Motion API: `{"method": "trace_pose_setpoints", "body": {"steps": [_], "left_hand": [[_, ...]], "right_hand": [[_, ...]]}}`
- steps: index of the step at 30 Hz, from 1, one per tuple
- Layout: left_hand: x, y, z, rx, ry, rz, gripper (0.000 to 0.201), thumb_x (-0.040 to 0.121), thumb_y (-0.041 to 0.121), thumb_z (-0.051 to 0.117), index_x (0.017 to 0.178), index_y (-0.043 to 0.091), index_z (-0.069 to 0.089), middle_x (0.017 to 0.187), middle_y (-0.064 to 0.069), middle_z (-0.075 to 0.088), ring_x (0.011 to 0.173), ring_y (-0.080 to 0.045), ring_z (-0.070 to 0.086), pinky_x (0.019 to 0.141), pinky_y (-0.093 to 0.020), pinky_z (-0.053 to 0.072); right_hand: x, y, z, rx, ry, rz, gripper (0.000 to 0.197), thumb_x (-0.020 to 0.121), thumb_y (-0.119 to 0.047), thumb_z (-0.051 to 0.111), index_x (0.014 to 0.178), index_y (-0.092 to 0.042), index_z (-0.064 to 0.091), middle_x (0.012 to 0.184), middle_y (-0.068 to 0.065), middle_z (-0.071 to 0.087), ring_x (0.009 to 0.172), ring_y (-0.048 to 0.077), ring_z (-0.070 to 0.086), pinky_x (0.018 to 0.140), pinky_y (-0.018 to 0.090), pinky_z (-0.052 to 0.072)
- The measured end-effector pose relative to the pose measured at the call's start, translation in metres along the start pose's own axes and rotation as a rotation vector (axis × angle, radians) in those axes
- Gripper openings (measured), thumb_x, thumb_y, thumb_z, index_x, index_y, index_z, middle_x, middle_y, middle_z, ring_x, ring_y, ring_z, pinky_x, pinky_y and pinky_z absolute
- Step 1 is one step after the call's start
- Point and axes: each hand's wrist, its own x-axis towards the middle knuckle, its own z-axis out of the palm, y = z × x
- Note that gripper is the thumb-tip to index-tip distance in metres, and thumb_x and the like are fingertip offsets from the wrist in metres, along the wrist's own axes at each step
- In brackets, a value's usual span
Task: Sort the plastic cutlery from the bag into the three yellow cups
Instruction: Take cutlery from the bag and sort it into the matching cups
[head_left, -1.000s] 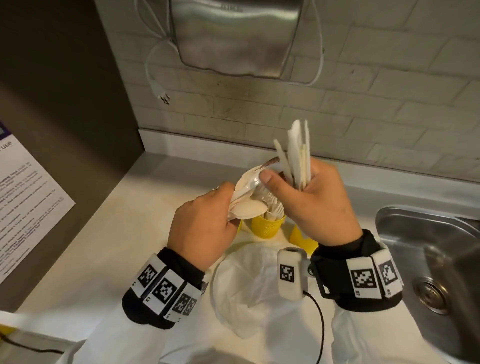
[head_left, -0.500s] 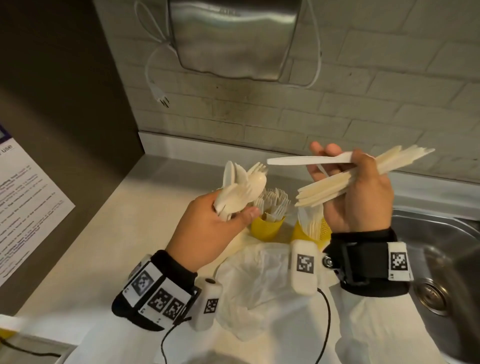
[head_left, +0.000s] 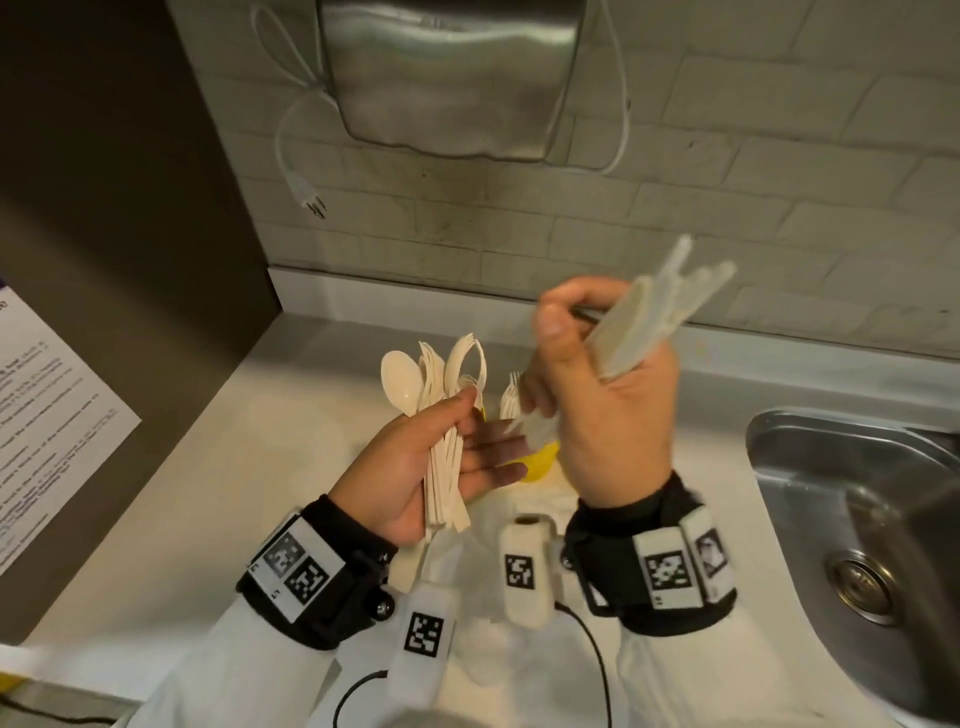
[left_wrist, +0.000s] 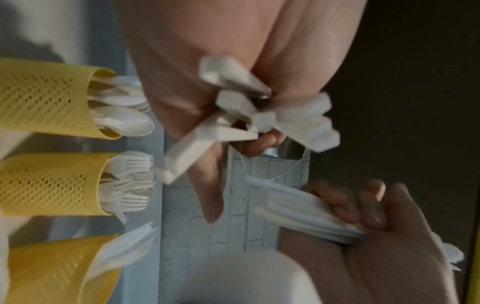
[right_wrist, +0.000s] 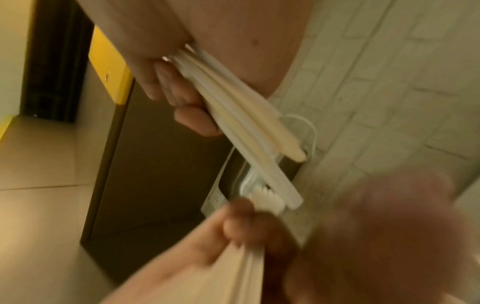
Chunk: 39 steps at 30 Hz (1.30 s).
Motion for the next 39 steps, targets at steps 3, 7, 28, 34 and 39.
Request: {"method": "trace_pose_setpoints", "body": {"steps": [3, 7, 28, 34, 39], "left_hand": [[0.002, 0.0, -0.001, -0.019, 0.014, 0.001, 0.058, 0.102, 0.034, 0.059, 0.137, -0.011, 0.053, 0.128, -0.026, 0.056, 0.116, -0.037, 0.062, 0.087, -0.041, 0.06], [0.001, 0.0, -0.005, -0.006, 0.076, -0.016, 0.049, 0.106, 0.032, 0.05, 0.144, 0.001, 0.054, 0.141, -0.029, 0.058, 0.13, -0.037, 0.06, 0.091, -0.04, 0.06], [-0.004, 0.0, -0.003, -0.015, 0.015, -0.028, 0.035, 0.106, 0.03, 0.051, 0.123, 0.006, 0.069, 0.114, -0.017, 0.074, 0.107, -0.03, 0.073, 0.088, -0.042, 0.062], [0.002, -0.01, -0.015, 0.209, 0.219, 0.081, 0.029, 0.103, 0.032, 0.058, 0.107, 0.006, 0.067, 0.096, -0.012, 0.078, 0.094, -0.033, 0.077, 0.083, -0.041, 0.064], [0.003, -0.013, -0.026, 0.246, 0.282, 0.175, 0.024, 0.098, 0.04, 0.063, 0.085, 0.021, 0.057, 0.06, 0.0, 0.044, 0.05, -0.013, 0.049, 0.051, -0.026, 0.043]], "right_hand": [[-0.012, 0.023, 0.012, -0.079, -0.056, 0.135, 0.017, 0.096, -0.022, 0.069, 0.079, -0.023, 0.064, 0.058, -0.003, 0.056, 0.047, 0.019, 0.052, 0.05, 0.037, 0.047], [-0.021, 0.038, 0.014, -0.137, -0.104, 0.244, 0.035, 0.097, -0.032, 0.064, 0.063, -0.031, 0.055, 0.051, -0.004, 0.054, 0.046, 0.018, 0.054, 0.055, 0.037, 0.047], [-0.022, 0.043, 0.001, -0.585, -0.124, 0.157, 0.034, 0.099, -0.03, 0.061, 0.072, -0.012, 0.069, 0.062, -0.002, 0.067, 0.064, 0.013, 0.067, 0.061, 0.031, 0.052], [-0.019, 0.047, -0.045, -0.499, 0.098, 0.299, 0.026, 0.096, -0.024, 0.07, 0.074, -0.01, 0.072, 0.057, -0.002, 0.065, 0.051, 0.014, 0.064, 0.051, 0.029, 0.05], [-0.014, 0.049, -0.111, -0.64, 0.367, 0.366, 0.021, 0.096, -0.027, 0.069, 0.077, -0.016, 0.071, 0.073, 0.012, 0.073, 0.054, 0.019, 0.069, 0.044, 0.028, 0.055]]}}
